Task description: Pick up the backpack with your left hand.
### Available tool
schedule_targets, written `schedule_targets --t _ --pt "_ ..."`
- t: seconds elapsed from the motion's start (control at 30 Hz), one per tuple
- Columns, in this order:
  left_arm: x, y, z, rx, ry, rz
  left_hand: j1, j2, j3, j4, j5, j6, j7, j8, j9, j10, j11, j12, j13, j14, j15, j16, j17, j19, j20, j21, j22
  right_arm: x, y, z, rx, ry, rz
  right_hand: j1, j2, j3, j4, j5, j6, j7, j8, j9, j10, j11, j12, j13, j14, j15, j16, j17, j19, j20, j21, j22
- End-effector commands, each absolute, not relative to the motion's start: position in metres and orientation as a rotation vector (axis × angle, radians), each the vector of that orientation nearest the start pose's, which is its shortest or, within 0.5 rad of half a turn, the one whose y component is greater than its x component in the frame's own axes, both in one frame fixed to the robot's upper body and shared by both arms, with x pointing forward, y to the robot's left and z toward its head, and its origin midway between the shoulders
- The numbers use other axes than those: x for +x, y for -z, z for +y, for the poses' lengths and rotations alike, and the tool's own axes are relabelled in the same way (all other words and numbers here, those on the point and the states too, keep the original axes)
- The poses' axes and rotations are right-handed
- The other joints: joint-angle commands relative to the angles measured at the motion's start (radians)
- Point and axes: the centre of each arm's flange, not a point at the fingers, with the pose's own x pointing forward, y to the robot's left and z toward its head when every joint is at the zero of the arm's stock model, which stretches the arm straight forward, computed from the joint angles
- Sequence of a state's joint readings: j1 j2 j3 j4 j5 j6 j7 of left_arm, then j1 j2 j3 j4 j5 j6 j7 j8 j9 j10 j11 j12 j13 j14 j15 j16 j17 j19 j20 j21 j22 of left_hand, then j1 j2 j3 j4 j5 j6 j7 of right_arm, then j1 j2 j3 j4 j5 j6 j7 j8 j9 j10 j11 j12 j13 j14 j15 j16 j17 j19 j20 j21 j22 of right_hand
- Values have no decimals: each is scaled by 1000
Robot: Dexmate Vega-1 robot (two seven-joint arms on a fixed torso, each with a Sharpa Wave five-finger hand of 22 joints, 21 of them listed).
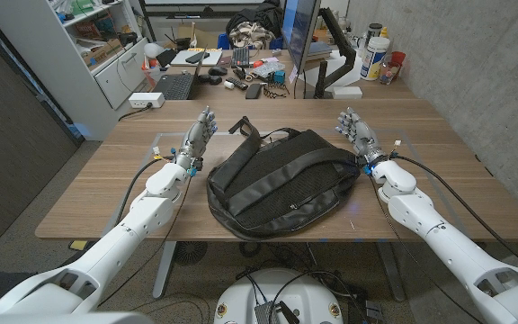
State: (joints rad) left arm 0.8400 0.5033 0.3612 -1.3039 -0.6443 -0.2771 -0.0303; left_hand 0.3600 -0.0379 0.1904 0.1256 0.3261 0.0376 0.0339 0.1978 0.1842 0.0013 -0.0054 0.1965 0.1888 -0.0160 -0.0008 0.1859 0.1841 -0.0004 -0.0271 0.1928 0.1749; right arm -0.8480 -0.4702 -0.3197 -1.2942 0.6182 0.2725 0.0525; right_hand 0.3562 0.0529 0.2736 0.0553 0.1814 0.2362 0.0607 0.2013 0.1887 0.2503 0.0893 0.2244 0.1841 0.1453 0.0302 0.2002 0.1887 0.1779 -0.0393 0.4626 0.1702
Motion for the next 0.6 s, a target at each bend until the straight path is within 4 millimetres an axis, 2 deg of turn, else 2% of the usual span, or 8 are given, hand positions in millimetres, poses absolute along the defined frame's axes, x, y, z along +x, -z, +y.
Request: schedule_targets --t 0.03,0.6 --pt "653 25 287 -39 207 -584 11 2 6 0 8 10 2 5 4 0 -6 8 4 -8 -2 4 1 -2 -21 6 5 655 28 -294 61 -197 -588 8 2 6 -2 7 9 0 5 3 6 1 5 4 10 3 5 3 9 -1 5 5" --pt "649 26 289 -15 228 -586 15 6 6 -3 8 9 1 4 4 0 -7 7 4 -5 -2 4 1 -6 -16 5 6 654 27 -293 58 -190 -596 8 4 5 -4 6 12 -1 4 3 10 0 5 4 11 2 3 3 10 1 -2 5"
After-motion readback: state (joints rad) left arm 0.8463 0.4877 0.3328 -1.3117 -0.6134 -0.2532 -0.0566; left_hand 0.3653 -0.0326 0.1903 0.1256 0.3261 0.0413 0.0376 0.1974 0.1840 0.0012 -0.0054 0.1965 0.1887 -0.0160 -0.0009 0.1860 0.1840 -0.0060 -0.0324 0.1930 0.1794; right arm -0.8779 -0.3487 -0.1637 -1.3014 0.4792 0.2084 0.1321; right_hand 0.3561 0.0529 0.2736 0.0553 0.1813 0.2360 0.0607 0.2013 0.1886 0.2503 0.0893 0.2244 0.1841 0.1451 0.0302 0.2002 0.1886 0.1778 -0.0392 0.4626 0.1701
